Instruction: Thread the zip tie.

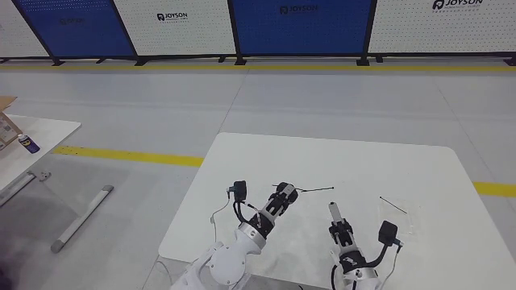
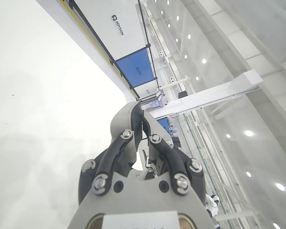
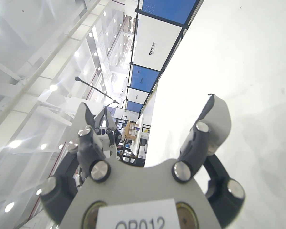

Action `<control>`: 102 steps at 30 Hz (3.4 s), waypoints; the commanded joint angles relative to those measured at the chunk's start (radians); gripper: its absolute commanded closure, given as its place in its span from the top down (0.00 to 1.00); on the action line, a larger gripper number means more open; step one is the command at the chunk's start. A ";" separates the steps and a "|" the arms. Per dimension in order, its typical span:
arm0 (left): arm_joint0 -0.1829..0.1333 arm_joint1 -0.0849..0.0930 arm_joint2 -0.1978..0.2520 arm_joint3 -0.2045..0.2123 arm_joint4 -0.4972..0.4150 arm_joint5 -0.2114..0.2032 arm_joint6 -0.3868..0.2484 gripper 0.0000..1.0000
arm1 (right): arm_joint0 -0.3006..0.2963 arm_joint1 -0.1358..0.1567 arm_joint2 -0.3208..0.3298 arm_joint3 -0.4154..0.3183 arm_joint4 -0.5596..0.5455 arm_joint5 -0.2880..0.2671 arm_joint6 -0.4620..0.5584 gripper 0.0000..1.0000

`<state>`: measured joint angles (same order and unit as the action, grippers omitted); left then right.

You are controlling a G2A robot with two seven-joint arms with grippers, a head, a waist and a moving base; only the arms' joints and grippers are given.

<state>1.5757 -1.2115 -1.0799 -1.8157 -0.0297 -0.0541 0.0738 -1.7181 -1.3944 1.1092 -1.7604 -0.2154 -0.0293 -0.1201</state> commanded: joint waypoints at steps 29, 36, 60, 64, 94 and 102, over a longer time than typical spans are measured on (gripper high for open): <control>-0.025 -0.034 -0.001 -0.030 -0.253 0.121 0.130 0.00 | 0.065 0.040 -0.011 0.087 -0.590 -0.126 0.079 1.00; -0.004 -0.033 -0.021 -0.064 -0.299 0.140 0.080 0.00 | 0.053 0.051 0.008 0.108 -0.642 -0.231 0.036 1.00; 0.003 -0.037 -0.013 -0.073 -0.332 0.149 0.053 0.00 | 0.070 0.040 -0.015 0.086 -0.662 -0.029 0.036 1.00; -0.003 -0.039 -0.003 -0.069 -0.325 0.146 0.038 0.00 | 0.078 0.042 -0.020 0.100 -0.747 0.008 0.034 1.00; -0.002 -0.047 0.023 -0.065 -0.305 0.129 0.007 0.00 | 0.098 0.038 -0.024 0.091 -0.745 0.021 0.051 0.43; -0.001 -0.050 0.044 -0.063 -0.287 0.132 -0.004 0.00 | 0.123 0.035 -0.036 0.102 -0.695 -0.024 0.106 0.36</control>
<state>1.5750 -1.2610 -1.0377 -1.8795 -0.3175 0.0782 0.0701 -1.5975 -1.3591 1.0715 -1.6611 -0.9265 -0.0403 -0.0163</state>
